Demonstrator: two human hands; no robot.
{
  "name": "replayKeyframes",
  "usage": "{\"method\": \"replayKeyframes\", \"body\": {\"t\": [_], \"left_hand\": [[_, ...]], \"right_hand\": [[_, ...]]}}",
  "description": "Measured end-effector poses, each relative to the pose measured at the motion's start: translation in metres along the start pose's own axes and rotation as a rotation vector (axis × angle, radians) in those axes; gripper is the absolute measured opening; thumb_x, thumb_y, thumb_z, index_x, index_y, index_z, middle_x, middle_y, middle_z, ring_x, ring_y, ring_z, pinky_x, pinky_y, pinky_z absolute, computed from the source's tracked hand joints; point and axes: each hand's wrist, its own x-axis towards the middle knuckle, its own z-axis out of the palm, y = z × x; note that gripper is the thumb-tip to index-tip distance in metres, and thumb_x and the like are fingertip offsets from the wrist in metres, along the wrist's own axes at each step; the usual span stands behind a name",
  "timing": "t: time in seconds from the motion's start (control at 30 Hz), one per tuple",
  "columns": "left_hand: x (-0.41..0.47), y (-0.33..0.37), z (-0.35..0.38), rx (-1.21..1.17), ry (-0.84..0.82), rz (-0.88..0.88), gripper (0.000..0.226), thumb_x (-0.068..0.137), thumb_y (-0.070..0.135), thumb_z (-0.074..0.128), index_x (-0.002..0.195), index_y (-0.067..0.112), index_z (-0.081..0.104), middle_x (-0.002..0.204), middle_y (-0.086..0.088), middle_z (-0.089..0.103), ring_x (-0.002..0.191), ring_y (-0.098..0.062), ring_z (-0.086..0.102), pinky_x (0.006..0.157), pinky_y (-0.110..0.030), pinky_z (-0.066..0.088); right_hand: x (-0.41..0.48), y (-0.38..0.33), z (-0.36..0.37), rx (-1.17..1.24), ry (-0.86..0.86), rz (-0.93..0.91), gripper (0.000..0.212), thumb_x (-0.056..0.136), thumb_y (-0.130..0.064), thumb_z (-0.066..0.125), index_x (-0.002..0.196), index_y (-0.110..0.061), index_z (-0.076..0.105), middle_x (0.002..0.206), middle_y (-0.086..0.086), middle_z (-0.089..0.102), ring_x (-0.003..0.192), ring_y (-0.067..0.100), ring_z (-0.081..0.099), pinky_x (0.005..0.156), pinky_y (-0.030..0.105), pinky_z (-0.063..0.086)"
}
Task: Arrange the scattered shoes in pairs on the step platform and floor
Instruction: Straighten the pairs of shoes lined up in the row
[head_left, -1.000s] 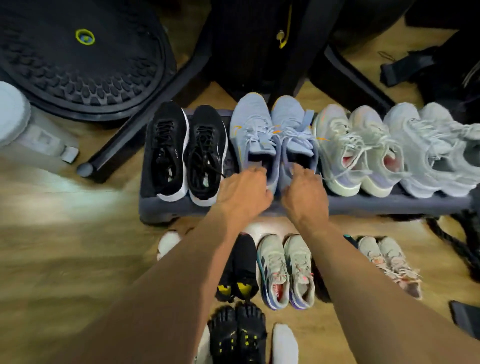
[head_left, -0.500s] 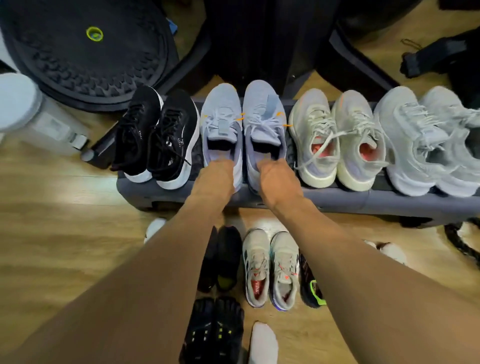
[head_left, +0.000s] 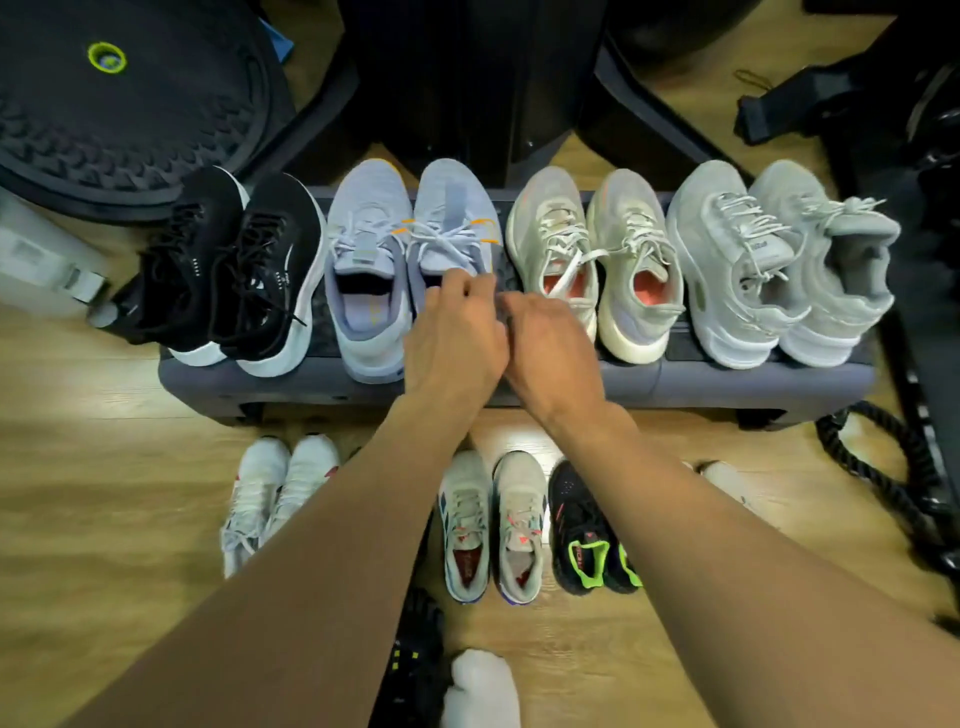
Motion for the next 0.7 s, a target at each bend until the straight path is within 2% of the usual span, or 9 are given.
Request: {"method": "replayKeyframes", "body": {"t": [0.1, 0.2, 0.27, 0.43, 0.57, 0.7], "left_hand": [[0.011, 0.033, 0.019, 0.017, -0.168, 0.098, 0.041, 0.088, 0.016, 0.047, 0.13, 0.012, 0.049, 0.13, -0.011, 0.048, 0.118, -0.033, 0.049, 0.094, -0.047, 0.044], [0.021, 0.053, 0.042, 0.028, -0.294, 0.112, 0.049, 0.088, 0.011, 0.05, 0.137, 0.012, 0.04, 0.137, -0.012, 0.045, 0.12, -0.036, 0.05, 0.096, -0.048, 0.044], [0.03, 0.059, 0.056, 0.021, -0.313, 0.08, 0.046, 0.09, 0.01, 0.05, 0.135, 0.009, 0.039, 0.136, -0.014, 0.045, 0.12, -0.038, 0.05, 0.097, -0.049, 0.043], [0.044, 0.066, 0.076, 0.026, -0.25, 0.052, 0.026, 0.092, 0.003, 0.045, 0.117, 0.007, 0.052, 0.121, -0.016, 0.055, 0.11, -0.043, 0.054, 0.088, -0.048, 0.044], [0.045, 0.064, 0.081, 0.066, -0.28, 0.056, 0.03, 0.086, -0.001, 0.047, 0.113, 0.008, 0.058, 0.114, -0.019, 0.059, 0.106, -0.042, 0.057, 0.086, -0.045, 0.047], [0.049, 0.063, 0.076, 0.099, -0.352, 0.015, 0.032, 0.085, 0.002, 0.049, 0.115, 0.009, 0.059, 0.117, -0.02, 0.059, 0.111, -0.042, 0.055, 0.088, -0.044, 0.046]], "right_hand": [[-0.013, 0.046, -0.017, -0.065, 0.091, 0.18, 0.044, 0.086, -0.014, 0.049, 0.13, -0.018, 0.048, 0.127, 0.009, 0.055, 0.117, 0.03, 0.049, 0.091, 0.042, 0.041], [-0.018, 0.076, -0.021, -0.13, -0.04, 0.338, 0.05, 0.087, -0.012, 0.05, 0.136, -0.015, 0.039, 0.137, 0.01, 0.044, 0.131, 0.028, 0.035, 0.098, 0.048, 0.035], [-0.014, 0.089, -0.018, -0.171, -0.119, 0.314, 0.05, 0.088, -0.009, 0.049, 0.136, -0.01, 0.037, 0.14, 0.011, 0.039, 0.134, 0.028, 0.03, 0.1, 0.049, 0.036], [0.012, 0.103, -0.01, -0.215, -0.114, 0.308, 0.038, 0.09, -0.003, 0.043, 0.128, 0.0, 0.04, 0.129, 0.021, 0.049, 0.122, 0.035, 0.043, 0.099, 0.039, 0.038], [0.013, 0.105, -0.007, -0.141, -0.115, 0.324, 0.028, 0.092, -0.006, 0.04, 0.119, -0.003, 0.05, 0.116, 0.021, 0.056, 0.111, 0.036, 0.05, 0.083, 0.037, 0.043], [0.011, 0.116, -0.011, -0.119, -0.148, 0.281, 0.026, 0.094, -0.01, 0.043, 0.117, -0.005, 0.054, 0.115, 0.019, 0.058, 0.109, 0.035, 0.053, 0.082, 0.037, 0.046]]}}
